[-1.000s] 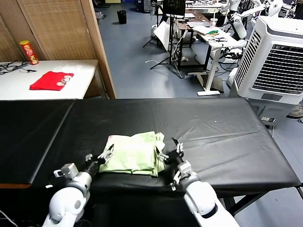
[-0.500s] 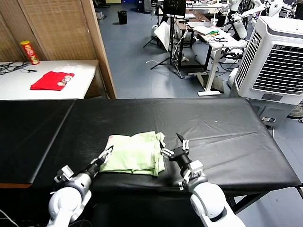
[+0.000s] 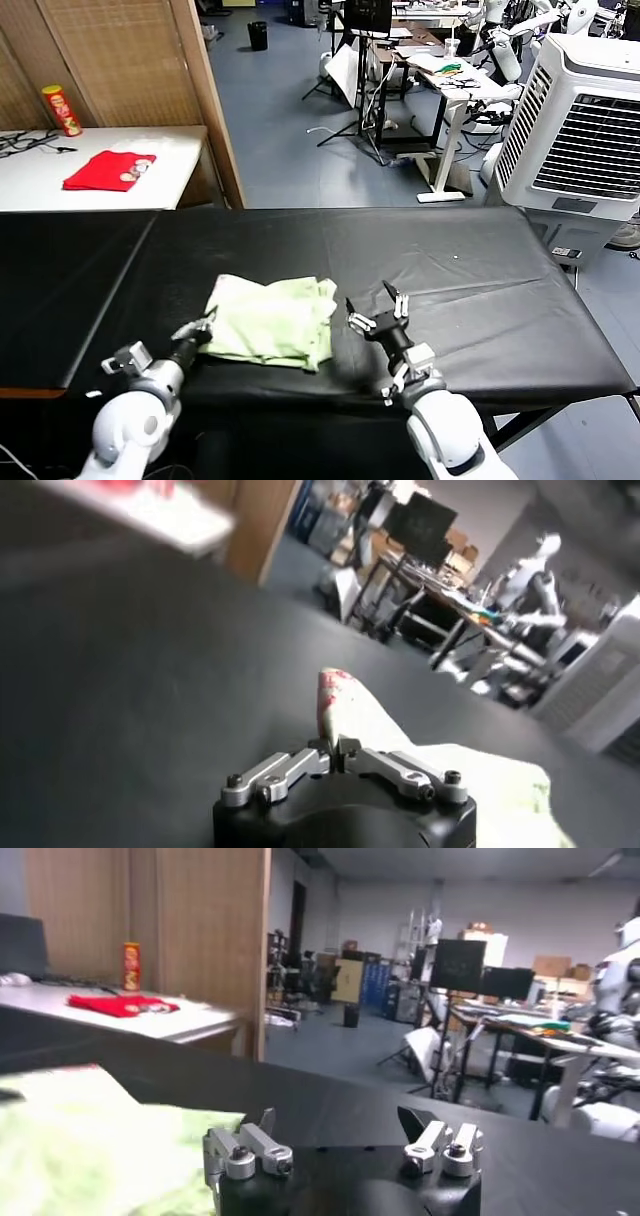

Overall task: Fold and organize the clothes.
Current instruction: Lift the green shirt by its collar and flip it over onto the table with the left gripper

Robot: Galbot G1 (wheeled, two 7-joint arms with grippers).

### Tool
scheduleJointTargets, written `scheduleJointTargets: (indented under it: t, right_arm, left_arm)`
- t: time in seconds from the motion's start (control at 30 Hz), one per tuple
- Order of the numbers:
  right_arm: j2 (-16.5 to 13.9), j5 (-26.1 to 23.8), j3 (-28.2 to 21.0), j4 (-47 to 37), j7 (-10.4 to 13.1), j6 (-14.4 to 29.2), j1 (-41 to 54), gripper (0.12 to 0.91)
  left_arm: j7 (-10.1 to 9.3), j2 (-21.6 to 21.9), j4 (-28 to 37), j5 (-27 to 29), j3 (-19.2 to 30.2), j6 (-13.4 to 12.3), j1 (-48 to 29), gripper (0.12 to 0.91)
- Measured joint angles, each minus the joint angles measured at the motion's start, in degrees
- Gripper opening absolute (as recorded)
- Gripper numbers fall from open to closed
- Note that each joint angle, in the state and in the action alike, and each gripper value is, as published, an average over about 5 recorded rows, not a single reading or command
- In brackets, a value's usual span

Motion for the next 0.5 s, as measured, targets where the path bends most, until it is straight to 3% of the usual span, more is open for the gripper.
scheduleJointTargets:
  t: [0.13, 0.37, 0.5]
  right_arm:
    - [0.43, -0.21, 0.64, 0.22, 0.22, -0.02, -0.44, 0.798]
    - [0.84, -0.08, 0.94, 0.28, 0.26, 0.01, -0.79, 0.798]
    - [0.81, -0.03, 0.95, 0.28, 0.18, 0.13, -0.87, 0.798]
  left_arm:
    - [0.94, 5.32, 0.54, 6.58, -2.98, -0.76, 0.9, 0.155]
    - [1.04, 17.09, 1.81, 12.93, -10.86, -2.03, 2.99, 0.155]
    - [0.51, 20.22, -0.19, 16.37, -13.63, -1.45, 4.38, 0.155]
